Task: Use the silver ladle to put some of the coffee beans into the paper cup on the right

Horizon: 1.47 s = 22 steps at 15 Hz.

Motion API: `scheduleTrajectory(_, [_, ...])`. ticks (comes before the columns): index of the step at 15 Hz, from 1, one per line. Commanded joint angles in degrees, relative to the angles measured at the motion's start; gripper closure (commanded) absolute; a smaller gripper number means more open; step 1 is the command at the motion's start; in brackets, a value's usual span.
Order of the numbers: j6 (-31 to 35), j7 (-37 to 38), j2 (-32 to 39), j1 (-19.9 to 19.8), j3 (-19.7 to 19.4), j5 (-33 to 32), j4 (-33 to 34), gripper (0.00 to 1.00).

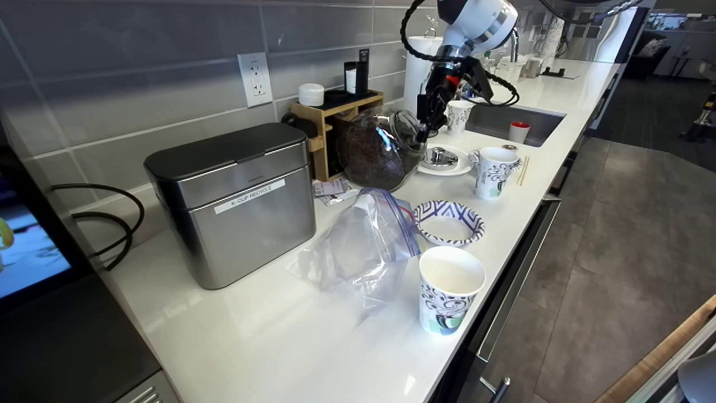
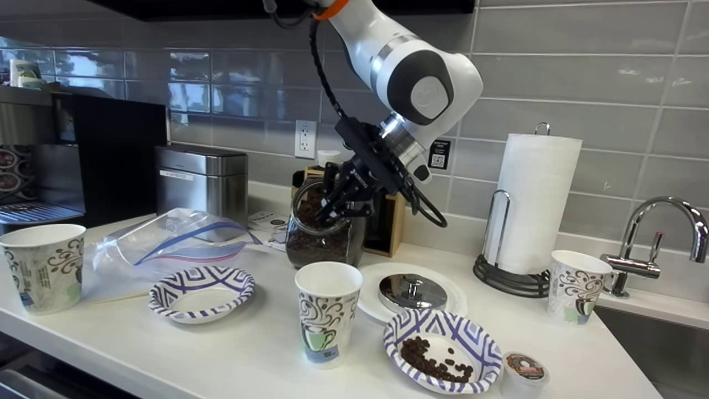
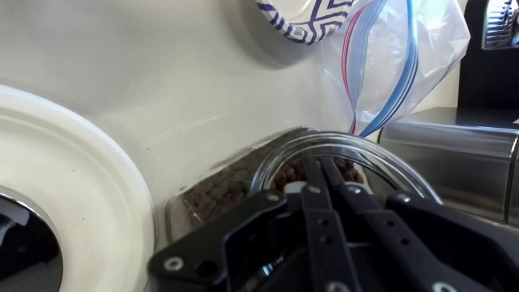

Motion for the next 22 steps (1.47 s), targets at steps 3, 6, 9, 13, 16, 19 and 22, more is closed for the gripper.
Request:
scheduleTrajectory(3, [1.1, -1.5, 0.3, -2.1, 1.3, 2.4, -0.2, 0.99])
scheduleTrajectory(6, [2.0, -3.2, -0.1, -3.2, 1.5, 4.6, -1.2, 0.99])
scheduleTrajectory(9, [2.0, -5.9, 0.2, -4.3, 1.8, 8.5, -1.7, 0.99])
scheduleTrajectory(13, [1.0, -9.1, 0.0, -4.9, 1.4, 12.7, -2.7, 0.99])
scheduleTrajectory(16, [-0.5, -11.4, -0.8, -5.2, 0.8, 13.0, -3.5, 0.99])
scheduleTrajectory(19, [-1.7, -13.8, -2.3, -5.7, 0.6, 12.9, -4.7, 0.99])
scheduleTrajectory(22, [-5.2, -15.8, -3.8, -6.3, 0.3, 12.7, -5.9, 0.99])
